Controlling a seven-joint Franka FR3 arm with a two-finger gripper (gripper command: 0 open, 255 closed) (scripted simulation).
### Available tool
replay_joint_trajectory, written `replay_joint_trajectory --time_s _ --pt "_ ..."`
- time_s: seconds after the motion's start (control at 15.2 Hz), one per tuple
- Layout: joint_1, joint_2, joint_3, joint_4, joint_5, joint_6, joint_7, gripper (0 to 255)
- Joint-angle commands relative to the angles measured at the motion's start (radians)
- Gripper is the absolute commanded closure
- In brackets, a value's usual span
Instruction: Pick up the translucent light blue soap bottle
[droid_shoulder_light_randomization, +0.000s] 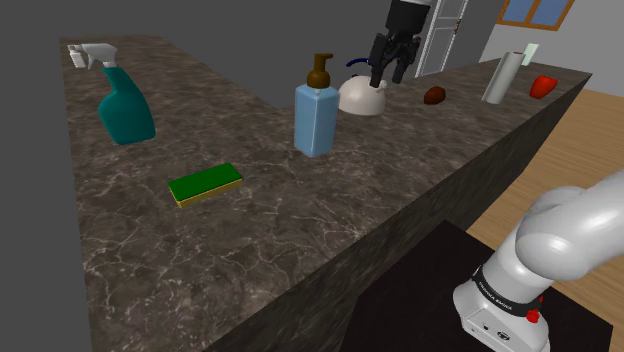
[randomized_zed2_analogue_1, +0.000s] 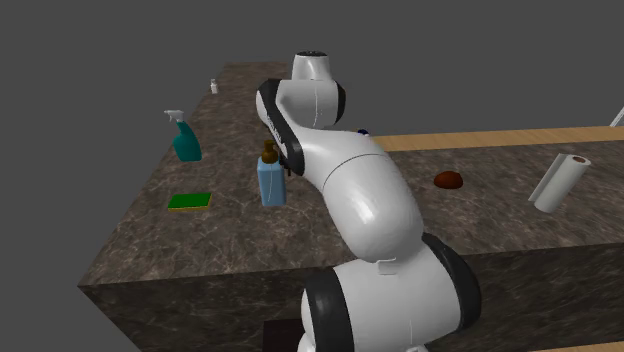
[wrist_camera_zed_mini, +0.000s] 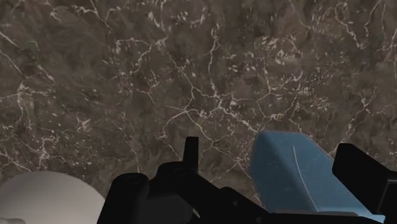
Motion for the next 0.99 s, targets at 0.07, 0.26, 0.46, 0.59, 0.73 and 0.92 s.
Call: replay_joint_trajectory --time_s 0.07,0.26,0.46,0.59,0.73,0.92 --pt "0.010 0.113 0.034 0.153 -0.001 -0.035 0.048 0" --pt "0.021 0.229 0.065 0.312 -0.011 -0.075 0.095 0" --pt "0.037 0.357 0.096 0.498 -0.031 -0.130 0.144 0" --pt "0.054 0.456 0.117 0.646 -0.052 -0.179 0.178 0" --pt "0.071 0.534 0.130 0.767 -0.072 -0.223 0.202 0" --pt "0.066 0.498 0.126 0.675 -0.063 -0.166 0.195 0"
